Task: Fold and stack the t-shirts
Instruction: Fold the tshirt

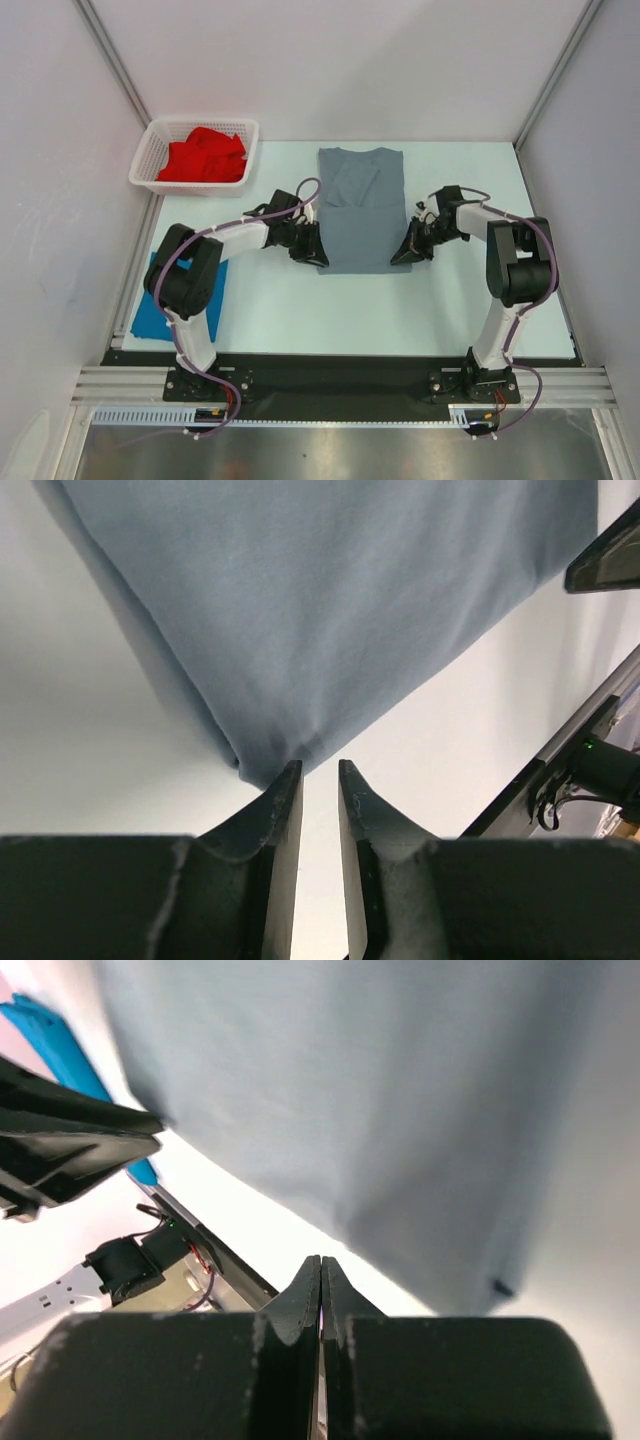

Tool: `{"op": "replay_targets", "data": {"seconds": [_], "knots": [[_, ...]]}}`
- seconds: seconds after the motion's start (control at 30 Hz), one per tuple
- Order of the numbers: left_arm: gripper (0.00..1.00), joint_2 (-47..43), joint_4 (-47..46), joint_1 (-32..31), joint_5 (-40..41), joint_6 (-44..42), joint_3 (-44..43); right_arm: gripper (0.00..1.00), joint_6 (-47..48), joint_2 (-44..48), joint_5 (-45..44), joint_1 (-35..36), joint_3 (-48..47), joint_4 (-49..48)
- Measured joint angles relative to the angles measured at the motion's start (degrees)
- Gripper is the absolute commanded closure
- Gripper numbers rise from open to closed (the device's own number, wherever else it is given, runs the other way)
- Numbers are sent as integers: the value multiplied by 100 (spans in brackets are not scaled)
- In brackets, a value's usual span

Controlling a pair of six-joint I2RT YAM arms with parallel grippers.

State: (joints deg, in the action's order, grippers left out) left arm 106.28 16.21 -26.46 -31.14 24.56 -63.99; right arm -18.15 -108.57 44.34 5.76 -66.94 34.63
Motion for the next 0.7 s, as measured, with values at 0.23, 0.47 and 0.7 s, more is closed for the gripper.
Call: {"op": "replay_targets", "data": {"seconds": [0.23,0.47,0.7], "knots": [[77,313,-352,7,-116,101,13,100,17,-87,-205,-455,590,-48],[56,319,-372,26,-269,48,94,98,-20,66,-588,-516,800,26],[36,-708,448,11,264,-306,188,64,-33,933,-1222,-525,811,289]]}}
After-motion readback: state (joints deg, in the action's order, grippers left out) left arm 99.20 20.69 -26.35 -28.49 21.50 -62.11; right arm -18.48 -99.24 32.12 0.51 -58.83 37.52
